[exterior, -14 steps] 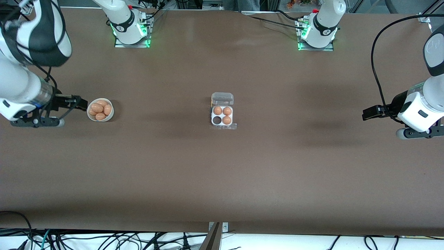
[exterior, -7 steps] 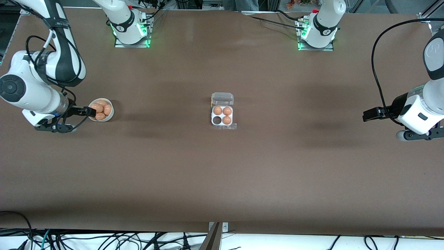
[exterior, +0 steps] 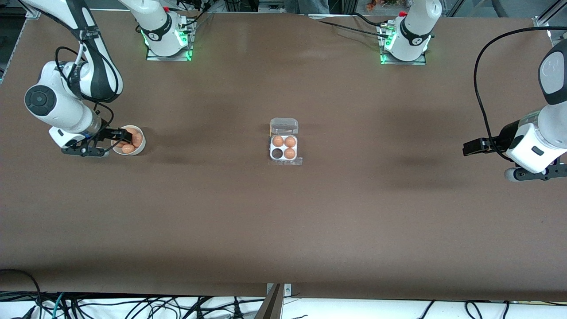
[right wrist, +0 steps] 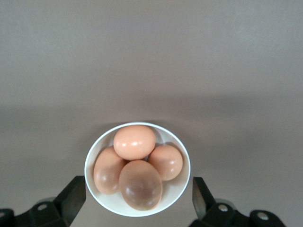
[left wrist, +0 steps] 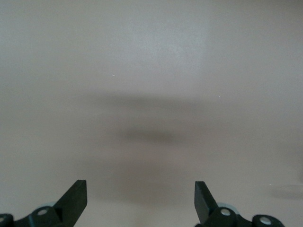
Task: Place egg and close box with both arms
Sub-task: 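Move the right gripper over the white bowl of eggs, then lower the right gripper and grasp one brown egg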
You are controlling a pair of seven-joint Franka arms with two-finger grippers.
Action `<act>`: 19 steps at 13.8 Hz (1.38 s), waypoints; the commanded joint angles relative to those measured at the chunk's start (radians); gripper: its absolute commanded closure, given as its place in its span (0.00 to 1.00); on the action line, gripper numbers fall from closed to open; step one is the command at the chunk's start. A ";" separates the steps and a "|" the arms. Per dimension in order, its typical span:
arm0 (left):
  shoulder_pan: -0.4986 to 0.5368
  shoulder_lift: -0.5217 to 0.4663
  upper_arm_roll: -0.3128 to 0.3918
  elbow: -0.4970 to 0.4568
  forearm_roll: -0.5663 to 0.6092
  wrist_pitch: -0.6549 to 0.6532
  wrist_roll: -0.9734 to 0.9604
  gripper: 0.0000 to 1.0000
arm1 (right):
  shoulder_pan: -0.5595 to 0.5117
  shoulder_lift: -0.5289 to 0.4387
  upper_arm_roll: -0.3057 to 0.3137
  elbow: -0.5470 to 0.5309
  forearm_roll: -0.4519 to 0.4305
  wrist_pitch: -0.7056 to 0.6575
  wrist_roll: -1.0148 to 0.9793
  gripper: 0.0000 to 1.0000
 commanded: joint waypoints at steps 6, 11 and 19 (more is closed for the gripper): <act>0.004 0.019 -0.001 0.033 0.018 -0.010 0.022 0.00 | -0.004 0.002 -0.007 -0.045 0.016 0.043 -0.017 0.00; 0.004 0.019 -0.001 0.033 0.016 -0.010 0.022 0.00 | -0.004 0.022 -0.007 -0.037 0.018 0.043 -0.027 0.08; 0.004 0.025 -0.001 0.039 0.016 -0.010 0.022 0.00 | -0.004 0.059 -0.006 -0.027 0.038 0.048 -0.032 0.23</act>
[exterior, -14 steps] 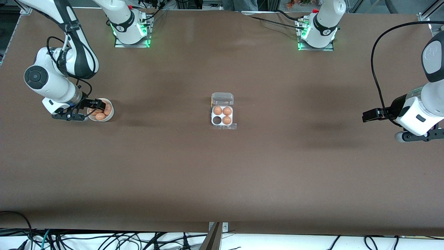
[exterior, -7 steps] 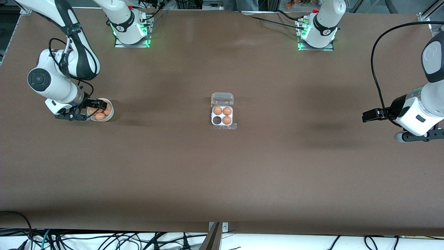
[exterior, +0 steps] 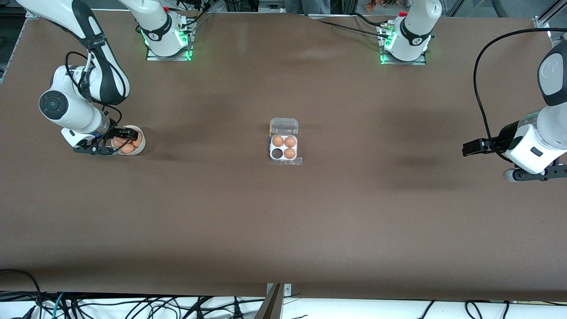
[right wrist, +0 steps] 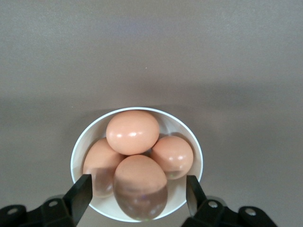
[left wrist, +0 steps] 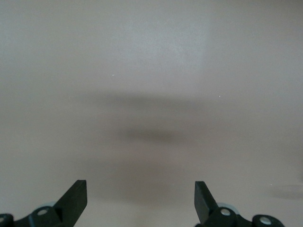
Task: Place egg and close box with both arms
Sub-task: 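Lower the right gripper and grasp one brown egg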
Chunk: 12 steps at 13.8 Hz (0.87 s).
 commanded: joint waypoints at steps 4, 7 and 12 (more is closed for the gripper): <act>0.002 0.020 -0.003 0.039 0.016 -0.010 0.021 0.00 | -0.006 0.006 0.000 0.015 0.024 0.009 -0.029 0.36; 0.003 0.022 -0.001 0.039 0.016 -0.010 0.021 0.00 | -0.004 0.007 0.003 0.018 0.049 0.005 -0.029 0.47; 0.002 0.022 -0.001 0.039 0.016 -0.010 0.020 0.00 | -0.004 0.007 0.005 0.018 0.050 0.003 -0.029 0.60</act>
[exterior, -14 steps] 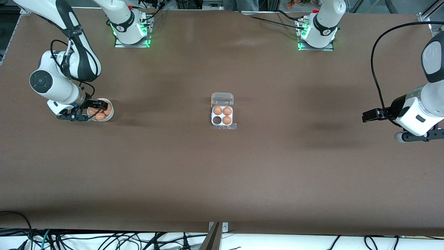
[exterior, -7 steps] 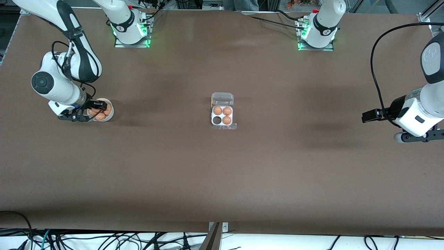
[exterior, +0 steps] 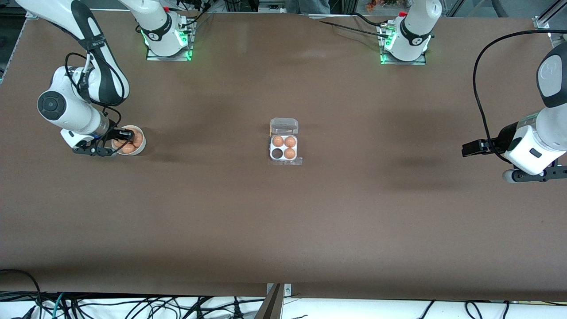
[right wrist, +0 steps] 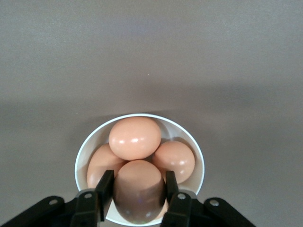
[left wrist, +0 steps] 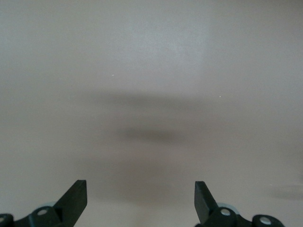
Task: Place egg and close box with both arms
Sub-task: 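Lift the brown egg out of the bowl with the right gripper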
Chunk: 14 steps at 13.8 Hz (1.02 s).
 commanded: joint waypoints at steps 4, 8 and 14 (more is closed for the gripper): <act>0.002 0.017 -0.001 0.038 0.016 -0.011 0.021 0.00 | -0.003 0.007 0.008 0.008 0.025 -0.002 -0.023 0.71; 0.002 0.019 -0.003 0.038 0.016 -0.011 0.020 0.00 | 0.006 0.007 0.011 0.022 0.025 -0.018 -0.024 0.82; 0.000 0.019 -0.003 0.038 0.016 -0.011 0.020 0.00 | 0.038 0.045 0.014 0.282 0.036 -0.370 -0.021 0.85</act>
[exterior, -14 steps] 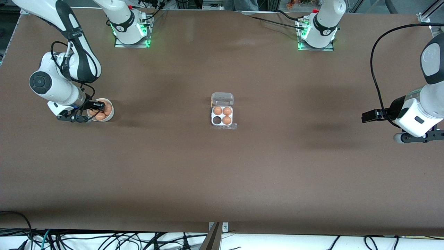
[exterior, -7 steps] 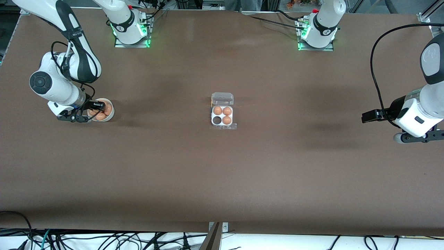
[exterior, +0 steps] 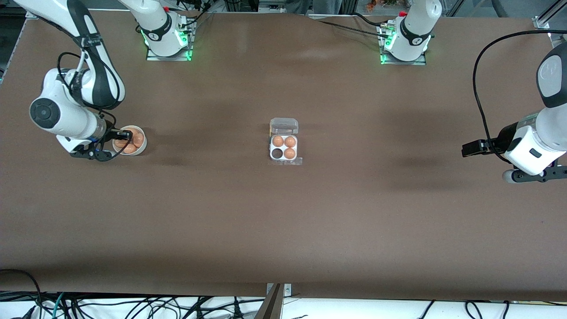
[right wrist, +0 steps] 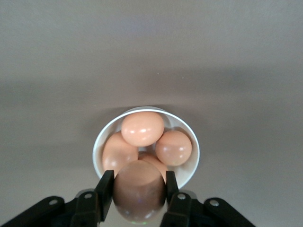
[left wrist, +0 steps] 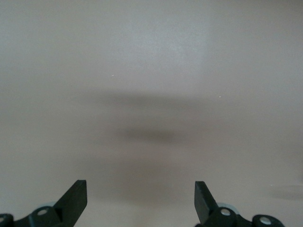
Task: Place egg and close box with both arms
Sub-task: 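Lift the brown egg out of the bowl with the right gripper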
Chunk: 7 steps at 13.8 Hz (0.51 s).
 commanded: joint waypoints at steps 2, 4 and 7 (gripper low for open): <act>-0.001 0.017 -0.002 0.036 0.016 -0.011 0.019 0.00 | 0.070 0.052 0.000 0.169 0.062 -0.155 -0.010 0.86; -0.001 0.017 -0.002 0.036 0.016 -0.011 0.019 0.00 | 0.122 0.075 0.000 0.232 0.108 -0.212 0.041 0.87; -0.003 0.019 -0.004 0.036 0.012 -0.011 0.019 0.00 | 0.236 0.110 0.000 0.315 0.120 -0.267 0.208 0.87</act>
